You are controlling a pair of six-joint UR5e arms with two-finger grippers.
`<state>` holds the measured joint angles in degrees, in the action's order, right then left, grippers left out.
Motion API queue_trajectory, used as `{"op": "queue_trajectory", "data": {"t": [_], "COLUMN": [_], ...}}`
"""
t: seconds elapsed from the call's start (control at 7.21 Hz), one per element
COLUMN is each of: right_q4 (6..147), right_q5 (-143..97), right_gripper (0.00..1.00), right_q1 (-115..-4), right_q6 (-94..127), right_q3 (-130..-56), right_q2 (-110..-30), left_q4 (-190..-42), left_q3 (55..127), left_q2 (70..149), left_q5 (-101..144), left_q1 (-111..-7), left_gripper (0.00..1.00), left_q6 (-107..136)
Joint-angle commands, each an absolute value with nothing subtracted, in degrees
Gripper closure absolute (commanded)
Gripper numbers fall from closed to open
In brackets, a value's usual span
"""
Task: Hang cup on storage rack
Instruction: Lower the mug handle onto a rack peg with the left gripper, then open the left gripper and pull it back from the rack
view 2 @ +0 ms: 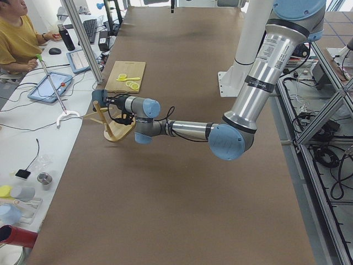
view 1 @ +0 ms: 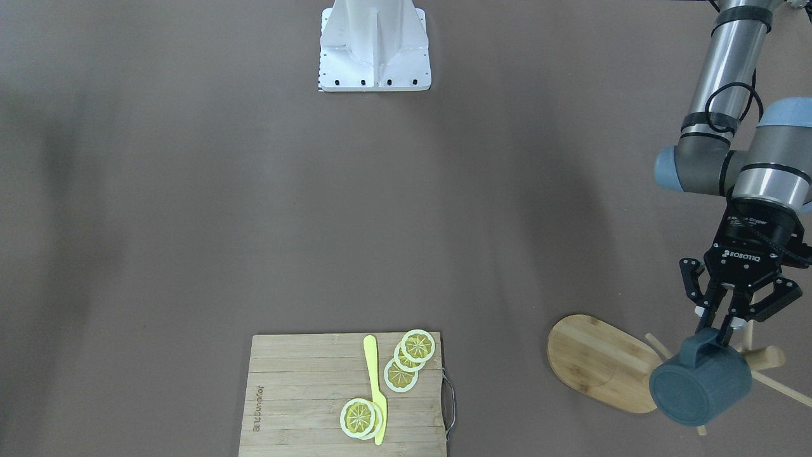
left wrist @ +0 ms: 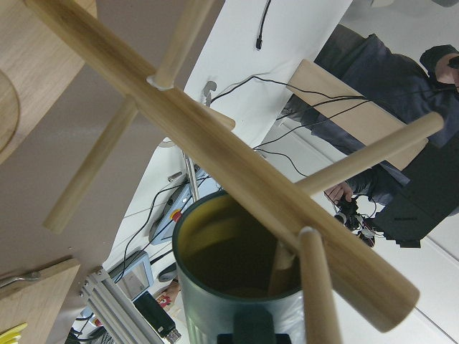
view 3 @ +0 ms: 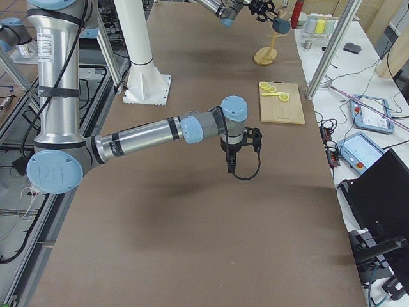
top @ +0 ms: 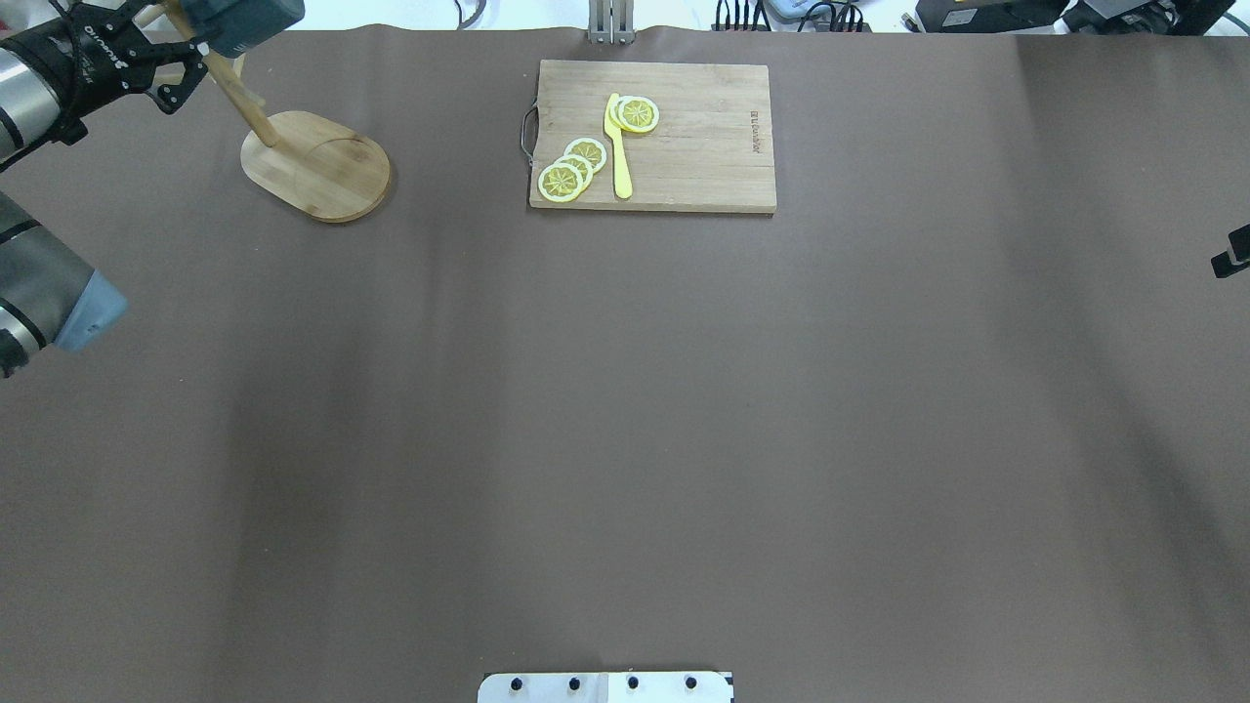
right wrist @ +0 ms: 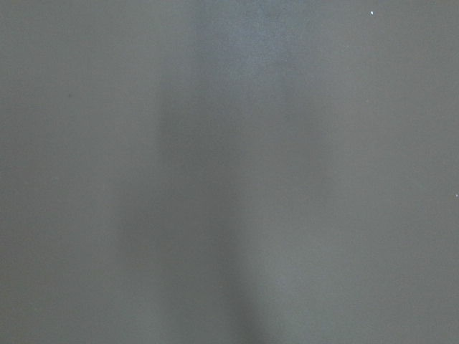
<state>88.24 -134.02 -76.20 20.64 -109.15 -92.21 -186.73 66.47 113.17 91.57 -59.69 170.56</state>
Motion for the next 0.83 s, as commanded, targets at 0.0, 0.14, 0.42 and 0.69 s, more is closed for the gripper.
{"op": "queue_trajectory", "data": {"t": [0.0, 0.14, 0.42, 0.69], "right_q4": [88.24, 88.24, 88.24, 88.24], "right_q5": [-134.03, -134.03, -134.03, -133.77], "right_gripper": [0.00, 0.00, 0.00, 0.00], "right_q1": [-76.20, -76.20, -76.29, -77.77], "right_q6": [20.65, 20.57, 20.30, 19.95], "right_q3": [-109.07, -109.16, -109.07, -109.07], "right_q2": [-92.20, -92.11, -92.02, -92.02], "left_q4": [-186.77, -186.85, -187.21, -187.21], "left_q3": [66.97, 69.06, 76.25, 82.41], "left_q2": [113.29, 112.94, 107.34, 101.54], "left_q5": [91.67, 91.76, 91.85, 91.85], "left_q1": [-59.76, -59.94, -59.94, -59.94], "left_gripper": [0.02, 0.02, 0.02, 0.02], "left_q6": [170.51, 170.16, 169.89, 150.09]}}
